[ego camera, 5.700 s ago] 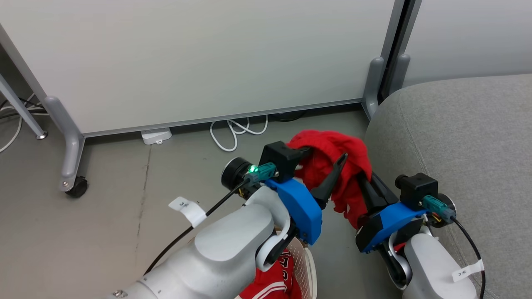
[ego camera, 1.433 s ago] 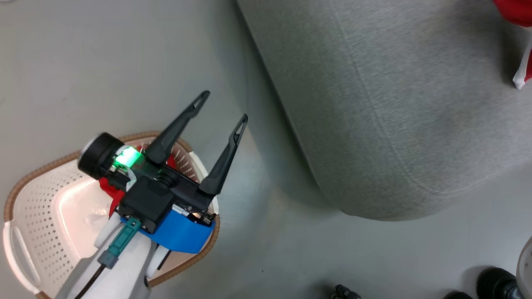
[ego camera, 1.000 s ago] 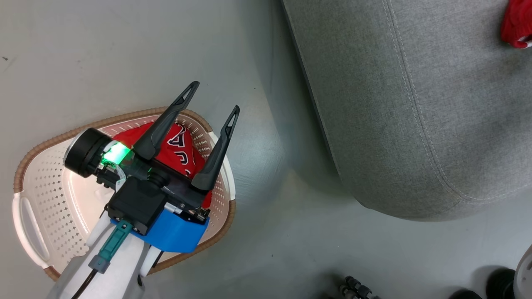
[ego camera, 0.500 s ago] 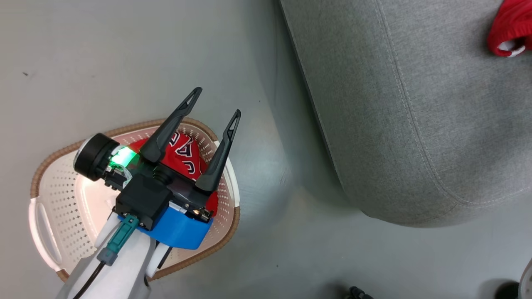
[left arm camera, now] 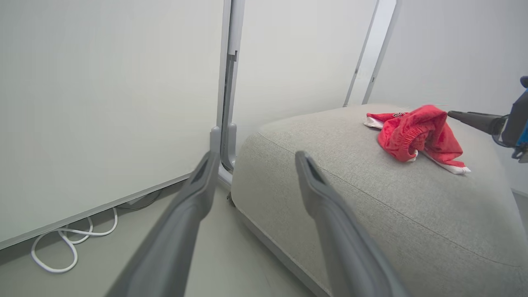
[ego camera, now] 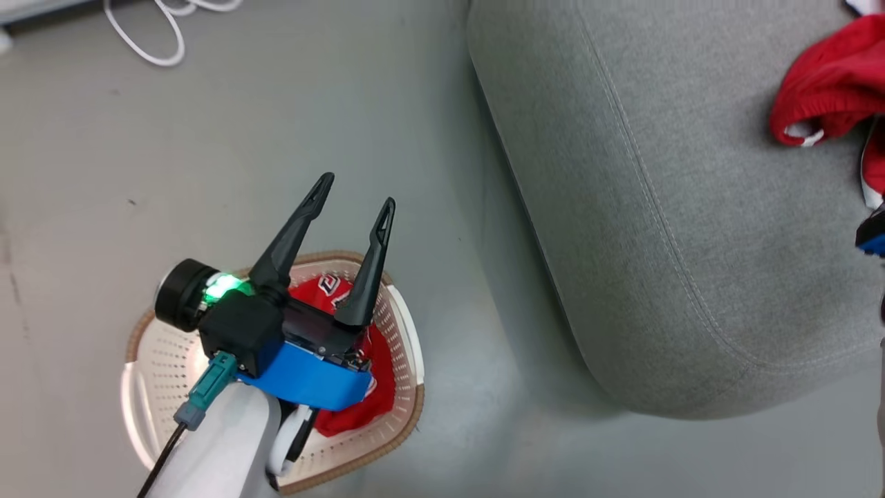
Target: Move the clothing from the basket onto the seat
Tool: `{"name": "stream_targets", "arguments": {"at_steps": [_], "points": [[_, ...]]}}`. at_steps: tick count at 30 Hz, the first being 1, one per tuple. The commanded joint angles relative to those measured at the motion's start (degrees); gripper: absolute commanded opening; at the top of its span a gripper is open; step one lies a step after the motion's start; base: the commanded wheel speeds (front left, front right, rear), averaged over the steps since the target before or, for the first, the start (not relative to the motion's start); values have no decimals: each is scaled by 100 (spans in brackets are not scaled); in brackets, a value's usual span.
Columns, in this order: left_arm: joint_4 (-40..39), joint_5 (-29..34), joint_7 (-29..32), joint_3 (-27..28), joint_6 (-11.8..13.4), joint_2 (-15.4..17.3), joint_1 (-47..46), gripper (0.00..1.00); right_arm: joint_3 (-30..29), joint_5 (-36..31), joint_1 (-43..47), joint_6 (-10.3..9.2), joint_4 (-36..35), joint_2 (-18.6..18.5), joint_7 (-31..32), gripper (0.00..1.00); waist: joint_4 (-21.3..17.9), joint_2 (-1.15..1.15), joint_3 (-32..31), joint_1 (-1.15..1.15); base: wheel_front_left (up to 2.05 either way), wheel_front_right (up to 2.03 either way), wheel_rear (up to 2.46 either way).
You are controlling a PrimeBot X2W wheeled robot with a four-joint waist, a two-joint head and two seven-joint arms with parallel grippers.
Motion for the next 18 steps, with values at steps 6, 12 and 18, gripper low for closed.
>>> {"name": "stream_targets", "arguments": {"at_steps": [6, 12, 18], "points": [[377, -75, -25, 179, -82, -334, 180, 100, 328, 183, 714, 3, -489, 188, -26, 100, 421, 0, -772, 0, 0, 0, 0], [653, -103, -26, 421, -108, -594, 476, 100, 610, 507, 1456, 3, -1152, 417, 79, 100, 716, 0, -1350, 0, 0, 0, 0], [838, -99, -26, 718, -134, -761, 853, 100, 821, 719, 2226, 3, -1972, 581, 299, 100, 1015, 0, -1847, 0, 0, 0, 0]]}}
